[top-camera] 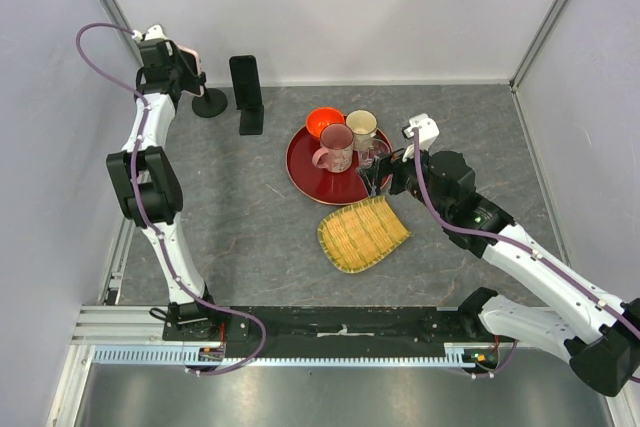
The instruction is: Place the phone on the phone stand
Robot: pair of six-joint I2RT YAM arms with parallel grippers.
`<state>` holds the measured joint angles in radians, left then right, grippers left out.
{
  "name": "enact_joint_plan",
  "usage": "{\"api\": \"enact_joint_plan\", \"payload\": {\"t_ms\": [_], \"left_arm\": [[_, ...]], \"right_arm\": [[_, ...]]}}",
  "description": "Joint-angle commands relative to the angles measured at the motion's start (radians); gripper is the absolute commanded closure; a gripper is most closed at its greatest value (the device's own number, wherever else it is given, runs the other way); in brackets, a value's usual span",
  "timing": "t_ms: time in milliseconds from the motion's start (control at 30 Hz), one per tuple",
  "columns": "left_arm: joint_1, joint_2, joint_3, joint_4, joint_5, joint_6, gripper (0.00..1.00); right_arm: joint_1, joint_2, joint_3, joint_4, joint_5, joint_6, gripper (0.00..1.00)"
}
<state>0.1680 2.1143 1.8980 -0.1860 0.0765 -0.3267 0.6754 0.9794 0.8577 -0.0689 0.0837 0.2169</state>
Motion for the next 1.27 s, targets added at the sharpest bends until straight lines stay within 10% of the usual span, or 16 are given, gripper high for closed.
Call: {"api": "enact_joint_plan", "payload": {"t_ms": [0,600,833,1233], "left_arm": [[-0.001,0.022,0.055,0.007,0.052,-0.057,0.98],[-0.010,-0.023,-0.016,0.002,0.100,-0.132,0.97],[-0.008,-0.323,-0.262,0.046,0.163,-0.192,0.59],[-0.077,-0.885,-0.591,0.168,0.578,-0.322,0.43]], "right_arm": [[-0.007,-0.015,0.003,0.023,0.004,0.007,0.02],[-0.010,-0.022,0.003,0.015,-0.004,0.018,0.02],[-0.010,-0.059,0.070,-0.152,0.163,0.055,0.02],[-0.010,-0.410,0.227,-0.427,0.370,-0.013,0.02]]}}
